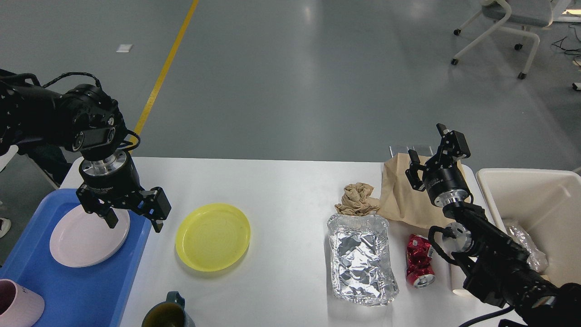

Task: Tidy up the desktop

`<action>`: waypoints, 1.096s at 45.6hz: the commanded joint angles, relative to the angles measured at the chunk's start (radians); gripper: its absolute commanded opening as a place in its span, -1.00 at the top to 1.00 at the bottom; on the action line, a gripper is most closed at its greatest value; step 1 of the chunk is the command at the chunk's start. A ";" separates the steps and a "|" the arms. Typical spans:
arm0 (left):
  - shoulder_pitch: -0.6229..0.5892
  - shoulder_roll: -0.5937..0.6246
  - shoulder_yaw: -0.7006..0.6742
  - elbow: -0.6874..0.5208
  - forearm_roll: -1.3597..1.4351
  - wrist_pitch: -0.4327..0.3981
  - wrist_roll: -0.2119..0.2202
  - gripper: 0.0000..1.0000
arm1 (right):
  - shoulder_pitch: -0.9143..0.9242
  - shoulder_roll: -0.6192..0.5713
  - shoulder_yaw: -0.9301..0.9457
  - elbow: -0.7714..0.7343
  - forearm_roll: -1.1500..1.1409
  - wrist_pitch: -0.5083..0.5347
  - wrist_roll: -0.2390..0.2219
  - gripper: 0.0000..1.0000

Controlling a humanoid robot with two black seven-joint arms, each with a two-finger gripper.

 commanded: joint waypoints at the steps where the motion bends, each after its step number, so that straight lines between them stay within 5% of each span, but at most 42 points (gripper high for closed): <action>1: 0.009 -0.001 -0.013 -0.016 -0.001 0.000 -0.001 -0.93 | 0.000 0.000 0.000 0.000 0.000 0.000 0.000 -1.00; 27: 0.197 -0.025 -0.116 -0.090 0.002 0.000 0.010 -0.93 | 0.000 0.000 0.000 0.000 0.000 0.000 0.000 -1.00; 33: 0.226 -0.027 -0.110 -0.095 0.008 0.000 0.047 -0.93 | 0.000 0.000 0.000 0.000 0.000 0.000 0.000 -1.00; 41: 0.250 -0.030 -0.104 -0.090 0.007 0.000 0.147 -0.92 | 0.000 0.000 0.000 0.000 0.000 0.000 0.000 -1.00; 50: 0.277 -0.030 -0.119 -0.070 0.004 0.000 0.161 -0.92 | 0.000 0.000 0.000 0.000 0.000 0.000 0.000 -1.00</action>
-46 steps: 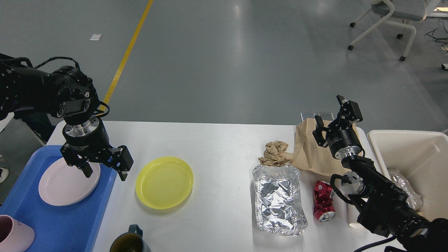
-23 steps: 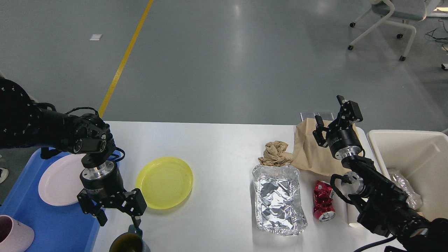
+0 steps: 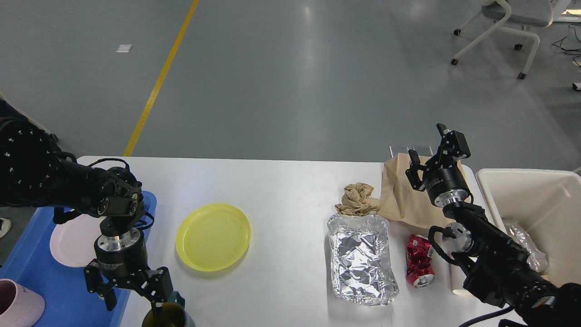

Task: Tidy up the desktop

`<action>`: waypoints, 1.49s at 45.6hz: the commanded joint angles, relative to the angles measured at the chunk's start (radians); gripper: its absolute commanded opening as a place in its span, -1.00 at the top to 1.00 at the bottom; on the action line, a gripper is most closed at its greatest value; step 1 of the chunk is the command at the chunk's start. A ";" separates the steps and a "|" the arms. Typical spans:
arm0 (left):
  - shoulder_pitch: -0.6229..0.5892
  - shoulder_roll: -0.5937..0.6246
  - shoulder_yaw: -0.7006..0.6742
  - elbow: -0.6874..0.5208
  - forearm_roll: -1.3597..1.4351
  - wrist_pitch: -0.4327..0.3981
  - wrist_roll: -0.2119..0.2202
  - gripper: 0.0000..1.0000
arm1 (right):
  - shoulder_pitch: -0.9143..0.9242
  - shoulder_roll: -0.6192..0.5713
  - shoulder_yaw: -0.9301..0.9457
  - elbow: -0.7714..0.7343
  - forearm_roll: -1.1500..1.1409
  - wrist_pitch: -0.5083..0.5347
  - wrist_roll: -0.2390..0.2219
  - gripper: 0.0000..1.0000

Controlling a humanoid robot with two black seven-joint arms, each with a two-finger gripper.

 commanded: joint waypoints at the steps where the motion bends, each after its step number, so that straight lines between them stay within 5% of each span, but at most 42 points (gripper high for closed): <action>1: 0.023 0.000 -0.015 0.012 -0.003 0.000 0.004 -0.92 | 0.000 0.000 0.000 0.000 0.000 0.000 0.000 -1.00; 15: 0.062 -0.040 -0.034 0.024 -0.006 0.000 0.001 -0.81 | 0.000 0.000 0.000 0.000 0.000 0.001 0.000 -1.00; 20: 0.092 -0.057 -0.035 0.049 -0.006 0.000 -0.001 -0.34 | 0.000 0.000 0.000 0.000 0.000 0.000 0.000 -1.00; 31: 0.132 -0.060 -0.067 0.124 -0.008 0.000 0.001 0.22 | 0.000 0.000 0.000 0.000 0.000 0.000 0.000 -1.00; 38: 0.153 -0.063 -0.070 0.125 -0.006 0.000 0.002 0.40 | 0.000 0.000 0.000 0.000 0.000 0.000 0.001 -1.00; 47: 0.161 -0.060 -0.070 0.125 -0.006 0.000 0.001 0.98 | 0.000 0.000 0.000 0.000 0.000 0.000 0.000 -1.00; 68: 0.007 0.043 -0.087 0.018 0.001 0.000 0.016 1.00 | 0.000 0.000 0.000 0.000 0.000 0.000 0.000 -1.00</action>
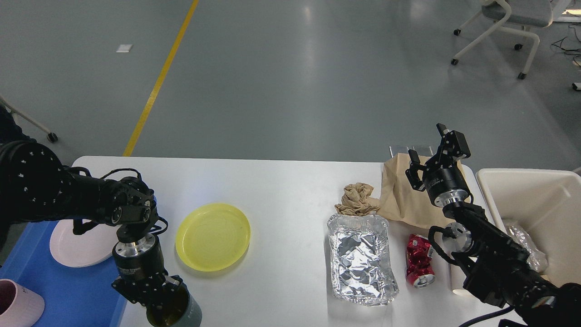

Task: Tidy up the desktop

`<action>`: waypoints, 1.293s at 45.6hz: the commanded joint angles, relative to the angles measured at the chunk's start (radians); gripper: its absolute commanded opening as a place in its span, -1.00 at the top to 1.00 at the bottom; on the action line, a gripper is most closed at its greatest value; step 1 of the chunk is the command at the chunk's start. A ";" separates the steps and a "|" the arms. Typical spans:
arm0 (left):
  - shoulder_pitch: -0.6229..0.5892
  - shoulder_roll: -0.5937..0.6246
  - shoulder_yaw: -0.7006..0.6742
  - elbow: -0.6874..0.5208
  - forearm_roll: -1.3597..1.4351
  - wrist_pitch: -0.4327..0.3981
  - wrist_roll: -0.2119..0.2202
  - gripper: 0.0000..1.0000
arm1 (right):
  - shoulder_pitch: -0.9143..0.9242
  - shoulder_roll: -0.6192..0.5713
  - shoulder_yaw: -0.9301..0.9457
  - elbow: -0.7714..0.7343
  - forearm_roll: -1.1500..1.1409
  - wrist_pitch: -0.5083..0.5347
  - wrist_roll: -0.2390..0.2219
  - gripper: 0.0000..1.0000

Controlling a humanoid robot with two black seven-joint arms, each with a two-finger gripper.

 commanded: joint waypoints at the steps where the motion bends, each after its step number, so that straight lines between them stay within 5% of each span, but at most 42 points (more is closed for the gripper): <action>1: -0.104 0.066 0.012 -0.095 0.006 0.000 0.021 1.00 | 0.000 0.000 0.000 0.000 0.000 0.000 0.000 -1.00; 12: -0.264 0.329 0.017 -0.216 0.002 0.000 0.157 1.00 | 0.000 0.000 0.000 0.000 0.000 0.000 0.000 -1.00; 24: -0.157 0.486 0.037 -0.100 0.013 0.000 0.163 1.00 | 0.000 0.000 0.000 0.000 0.000 0.000 0.000 -1.00; 47: 0.115 0.475 -0.083 0.153 -0.003 0.000 0.146 1.00 | 0.000 0.000 0.000 0.000 0.000 0.000 0.000 -1.00; 59: 0.181 0.446 -0.126 0.184 -0.003 0.000 0.155 1.00 | 0.000 0.000 0.000 0.000 0.000 0.000 0.000 -1.00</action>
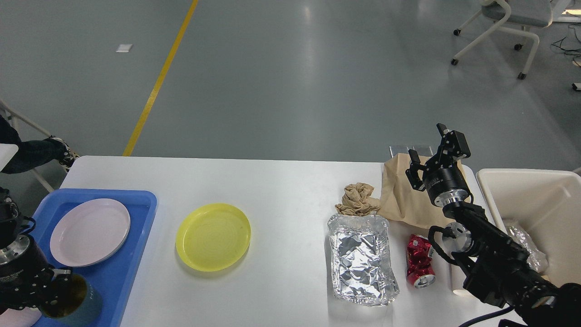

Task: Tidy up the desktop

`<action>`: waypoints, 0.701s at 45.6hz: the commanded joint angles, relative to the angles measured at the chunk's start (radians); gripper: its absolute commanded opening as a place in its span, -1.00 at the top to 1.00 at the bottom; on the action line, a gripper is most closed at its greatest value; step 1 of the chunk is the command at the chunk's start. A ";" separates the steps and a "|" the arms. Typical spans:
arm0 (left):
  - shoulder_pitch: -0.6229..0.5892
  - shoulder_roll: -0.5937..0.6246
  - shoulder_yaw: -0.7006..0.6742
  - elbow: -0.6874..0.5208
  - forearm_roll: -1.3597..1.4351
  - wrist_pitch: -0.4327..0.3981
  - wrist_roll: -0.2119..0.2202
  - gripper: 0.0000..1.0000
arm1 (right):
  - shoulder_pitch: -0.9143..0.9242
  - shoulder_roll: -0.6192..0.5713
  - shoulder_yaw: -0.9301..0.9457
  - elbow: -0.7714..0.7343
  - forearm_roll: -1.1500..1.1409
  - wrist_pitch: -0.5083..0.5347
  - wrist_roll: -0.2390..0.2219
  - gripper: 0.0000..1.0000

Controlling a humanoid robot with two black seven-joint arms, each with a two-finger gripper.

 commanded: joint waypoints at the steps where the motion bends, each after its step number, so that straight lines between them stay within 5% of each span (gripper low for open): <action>1: 0.006 -0.009 -0.004 0.003 0.000 0.000 0.000 1.00 | 0.000 0.000 0.000 0.000 0.000 0.002 0.000 -1.00; 7: 0.008 -0.009 0.000 0.003 0.000 0.000 -0.003 0.89 | 0.000 0.000 0.000 0.000 0.000 0.000 0.001 -1.00; 23: 0.021 -0.009 0.012 0.006 0.000 0.000 -0.002 0.16 | 0.000 0.000 0.000 0.000 0.000 0.000 0.001 -1.00; 32: -0.008 -0.007 0.043 0.006 0.000 0.000 -0.003 -0.52 | 0.000 0.000 0.000 0.000 0.000 0.000 0.001 -1.00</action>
